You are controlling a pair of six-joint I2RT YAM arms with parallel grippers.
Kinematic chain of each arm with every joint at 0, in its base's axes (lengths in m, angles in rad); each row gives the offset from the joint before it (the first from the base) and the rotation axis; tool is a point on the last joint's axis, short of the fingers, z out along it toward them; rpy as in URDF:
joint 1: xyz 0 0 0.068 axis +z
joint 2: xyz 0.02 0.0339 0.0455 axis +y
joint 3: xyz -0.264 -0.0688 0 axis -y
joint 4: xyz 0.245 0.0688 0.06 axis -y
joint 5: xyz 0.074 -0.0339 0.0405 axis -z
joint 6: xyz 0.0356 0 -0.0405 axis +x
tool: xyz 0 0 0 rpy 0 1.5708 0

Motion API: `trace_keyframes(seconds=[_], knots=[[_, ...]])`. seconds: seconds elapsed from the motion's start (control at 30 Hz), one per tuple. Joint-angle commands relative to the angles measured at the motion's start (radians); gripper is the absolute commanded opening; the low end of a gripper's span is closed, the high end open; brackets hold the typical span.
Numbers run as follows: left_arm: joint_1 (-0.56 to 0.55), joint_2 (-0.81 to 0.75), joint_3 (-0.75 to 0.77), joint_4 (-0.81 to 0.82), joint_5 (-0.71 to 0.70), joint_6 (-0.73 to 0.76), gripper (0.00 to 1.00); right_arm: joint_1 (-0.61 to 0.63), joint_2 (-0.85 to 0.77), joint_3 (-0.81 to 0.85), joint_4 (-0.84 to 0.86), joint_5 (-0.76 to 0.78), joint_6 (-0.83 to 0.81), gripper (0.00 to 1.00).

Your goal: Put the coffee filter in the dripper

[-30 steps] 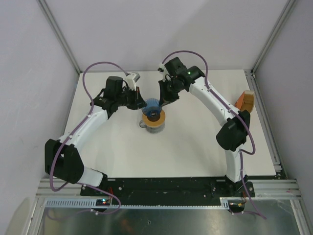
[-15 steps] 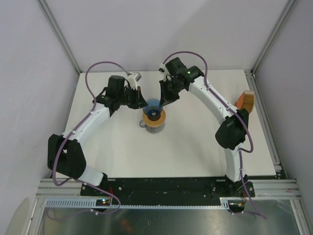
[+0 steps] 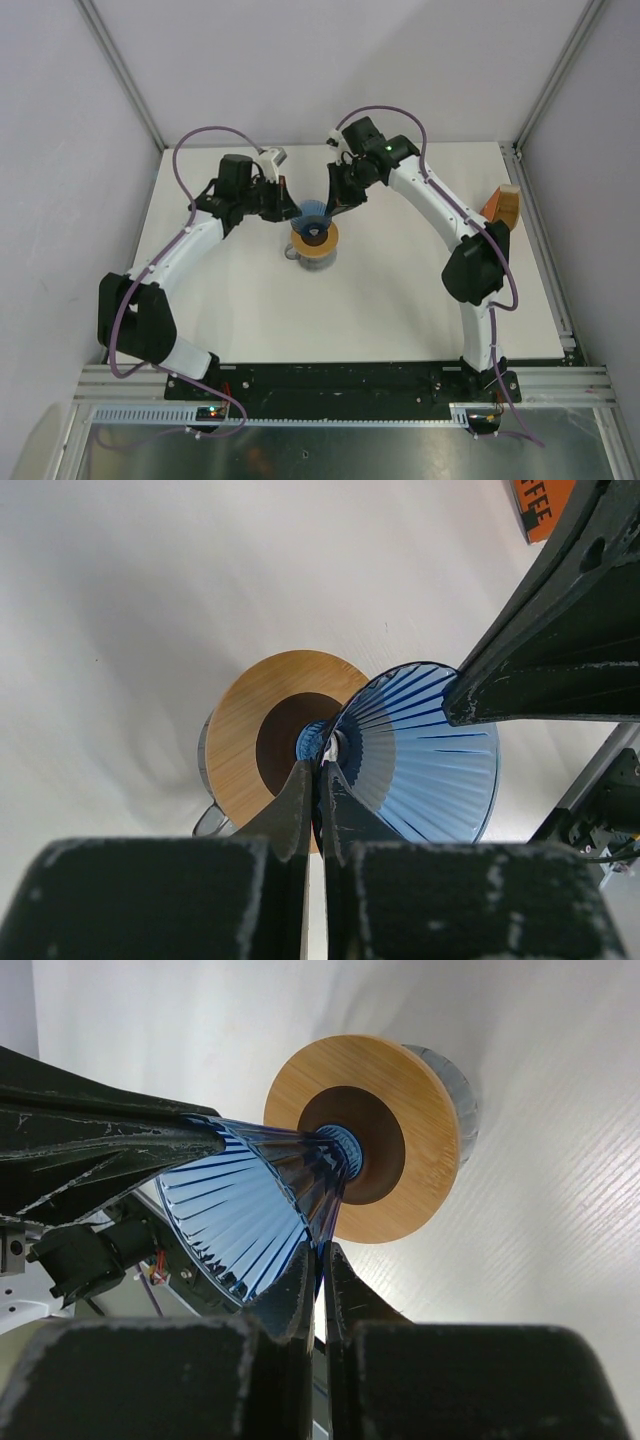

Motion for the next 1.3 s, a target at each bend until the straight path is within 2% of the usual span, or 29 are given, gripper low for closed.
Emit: trace_keyframes(seconds=[0.0,0.77,1.27], knots=[[0.001,0.010,-0.047,-0.065,0.046,0.016,0.00,-0.002,0.020,-0.057,0.043,0.008,-0.001,0.00],[0.021,0.098,-0.097,-0.081,0.112,0.006,0.00,-0.016,0.008,-0.202,0.097,-0.003,0.013,0.00],[0.022,0.079,-0.094,-0.080,0.112,0.007,0.00,-0.054,0.005,-0.353,0.174,-0.022,0.030,0.00]])
